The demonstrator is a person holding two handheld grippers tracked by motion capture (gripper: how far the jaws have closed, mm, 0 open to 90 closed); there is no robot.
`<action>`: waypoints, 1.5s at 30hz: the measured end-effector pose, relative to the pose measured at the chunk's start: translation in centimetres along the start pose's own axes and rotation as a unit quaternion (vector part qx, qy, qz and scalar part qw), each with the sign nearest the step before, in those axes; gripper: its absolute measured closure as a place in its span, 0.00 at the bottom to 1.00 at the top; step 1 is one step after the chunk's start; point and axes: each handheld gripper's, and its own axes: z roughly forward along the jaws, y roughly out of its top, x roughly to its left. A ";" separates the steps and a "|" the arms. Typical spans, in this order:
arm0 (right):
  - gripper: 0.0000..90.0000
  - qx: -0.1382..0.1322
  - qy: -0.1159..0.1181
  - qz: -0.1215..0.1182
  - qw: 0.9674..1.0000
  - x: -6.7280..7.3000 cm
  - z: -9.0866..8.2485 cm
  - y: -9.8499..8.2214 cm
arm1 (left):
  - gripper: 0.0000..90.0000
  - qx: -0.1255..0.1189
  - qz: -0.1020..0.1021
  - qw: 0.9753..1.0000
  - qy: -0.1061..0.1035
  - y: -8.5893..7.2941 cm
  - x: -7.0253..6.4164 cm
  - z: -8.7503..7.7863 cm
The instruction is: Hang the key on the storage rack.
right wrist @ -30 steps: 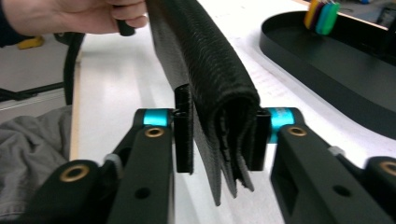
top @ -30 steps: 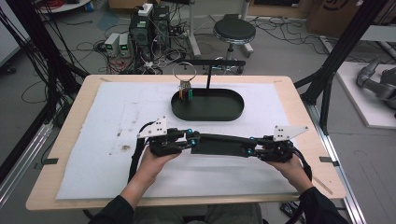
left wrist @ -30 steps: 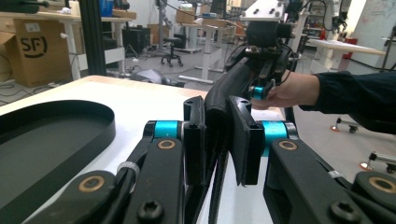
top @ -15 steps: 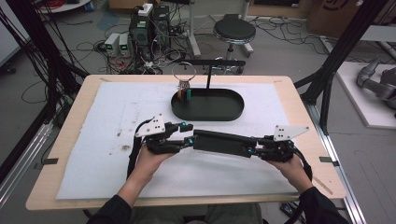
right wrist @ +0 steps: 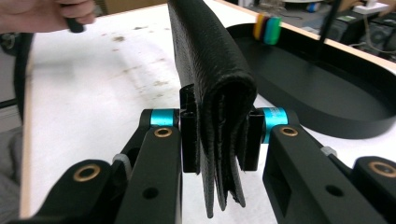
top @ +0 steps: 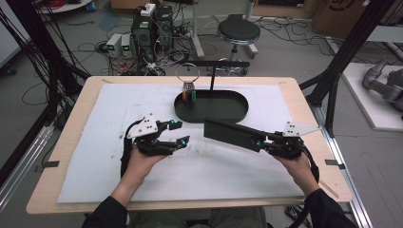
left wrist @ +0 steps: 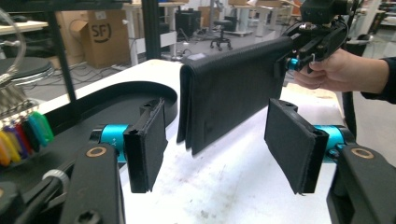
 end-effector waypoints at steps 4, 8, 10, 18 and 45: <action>0.84 -0.001 -0.022 0.010 1.000 -0.7 0.0 0.4 | 0.40 0.003 -0.006 1.000 0.014 -0.3 0.3 -1.4; 0.84 -0.007 -0.040 0.013 0.999 -1.5 0.4 0.9 | 0.39 0.008 -0.009 1.000 0.026 -0.7 0.4 -2.6; 0.84 -0.005 -0.050 0.015 0.999 -1.9 0.8 1.2 | 0.39 0.011 -0.010 0.999 0.030 -0.9 0.4 -3.1; 0.84 -0.006 -0.081 0.020 0.996 -3.4 2.5 2.3 | 0.38 0.023 -0.009 0.999 0.044 -1.7 0.0 -4.6; 0.84 0.004 -0.096 0.048 0.994 -8.0 10.1 4.3 | 0.38 0.031 0.001 0.998 0.056 -2.7 -0.4 -5.9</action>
